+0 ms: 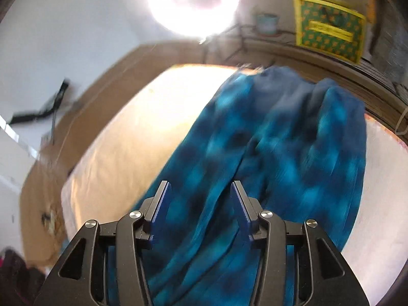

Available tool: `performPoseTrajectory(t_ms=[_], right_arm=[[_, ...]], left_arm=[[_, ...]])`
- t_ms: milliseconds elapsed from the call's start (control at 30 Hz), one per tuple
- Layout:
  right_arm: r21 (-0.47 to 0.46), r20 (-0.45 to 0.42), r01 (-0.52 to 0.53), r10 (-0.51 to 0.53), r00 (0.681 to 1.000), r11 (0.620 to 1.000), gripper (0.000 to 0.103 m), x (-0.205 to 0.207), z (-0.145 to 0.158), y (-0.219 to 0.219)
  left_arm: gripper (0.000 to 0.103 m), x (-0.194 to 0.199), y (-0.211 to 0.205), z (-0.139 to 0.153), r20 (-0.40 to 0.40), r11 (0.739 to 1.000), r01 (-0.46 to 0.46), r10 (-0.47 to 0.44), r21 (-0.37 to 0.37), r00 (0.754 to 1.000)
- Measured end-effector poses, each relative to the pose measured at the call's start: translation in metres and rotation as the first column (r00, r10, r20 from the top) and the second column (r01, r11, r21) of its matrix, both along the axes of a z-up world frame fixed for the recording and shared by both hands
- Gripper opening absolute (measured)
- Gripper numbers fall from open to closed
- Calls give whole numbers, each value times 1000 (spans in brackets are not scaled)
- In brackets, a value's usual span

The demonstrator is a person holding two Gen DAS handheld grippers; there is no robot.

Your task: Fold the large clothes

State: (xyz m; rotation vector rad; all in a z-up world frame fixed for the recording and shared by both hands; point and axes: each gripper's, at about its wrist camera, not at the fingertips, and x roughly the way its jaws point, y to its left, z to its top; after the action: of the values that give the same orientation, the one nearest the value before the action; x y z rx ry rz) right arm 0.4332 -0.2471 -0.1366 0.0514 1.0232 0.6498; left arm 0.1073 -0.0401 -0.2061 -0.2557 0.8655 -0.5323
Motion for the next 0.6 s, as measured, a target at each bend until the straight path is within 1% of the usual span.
performPoseTrajectory(t_ms=[67, 100, 133, 167, 233, 300, 333, 367, 400, 433, 467, 500, 533, 567, 600], right_arm=[[17, -23, 61, -61, 998, 998, 47, 26, -12, 1], [13, -33, 74, -74, 997, 997, 48, 34, -15, 6], [-1, -48, 86, -86, 995, 996, 48, 47, -24, 10], [-25, -59, 96, -98, 993, 995, 48, 57, -34, 14], [-63, -88, 97, -103, 991, 993, 48, 70, -49, 20], [-91, -135, 85, -97, 986, 992, 48, 75, -66, 23], [-105, -140, 76, -90, 986, 992, 48, 76, -72, 27], [-108, -122, 56, -69, 990, 993, 48, 73, -74, 31], [-100, -97, 43, -52, 994, 994, 37, 70, -72, 32], [-94, -91, 32, -41, 995, 995, 24, 66, -70, 32], [-93, -96, 30, -39, 995, 995, 9, 63, -68, 29], [-88, -90, 31, -39, 995, 996, 8, 62, -66, 26], [-103, -54, 32, -38, 998, 994, 7, 58, -59, 22], [-113, -18, 50, -52, 998, 992, 6, 57, -53, 17], [-132, 15, 99, -97, 995, 986, 6, 58, -47, 8]], left_arm=[[8, 9, 11, -5, 9, 996, -82, 82, 20, 997], [8, 12, 15, -7, 3, 995, -102, 102, 16, 995], [8, 19, 20, -12, -5, 992, -129, 129, 8, 992], [8, 25, 22, -17, -11, 989, -149, 149, 15, 989], [8, 34, 23, -26, -21, 986, -167, 167, 26, 986], [8, 39, 23, -33, -35, 986, -168, 169, 20, 985], [8, 41, 22, -36, -38, 986, -165, 166, 21, 985], [8, 42, 20, -38, -39, 987, -159, 160, 23, 986], [8, 42, 19, -40, -40, 988, -154, 155, 26, 987], [8, 43, 17, -42, -42, 989, -147, 148, 30, 988], [8, 44, 15, -44, -44, 989, -141, 143, 33, 989], [8, 45, 15, -45, -46, 990, -139, 140, 35, 989], [8, 46, 14, -47, -48, 990, -135, 137, 36, 989], [8, 46, 13, -48, -49, 990, -133, 135, 36, 990], [8, 48, 12, -49, -49, 990, -135, 136, 37, 989]])
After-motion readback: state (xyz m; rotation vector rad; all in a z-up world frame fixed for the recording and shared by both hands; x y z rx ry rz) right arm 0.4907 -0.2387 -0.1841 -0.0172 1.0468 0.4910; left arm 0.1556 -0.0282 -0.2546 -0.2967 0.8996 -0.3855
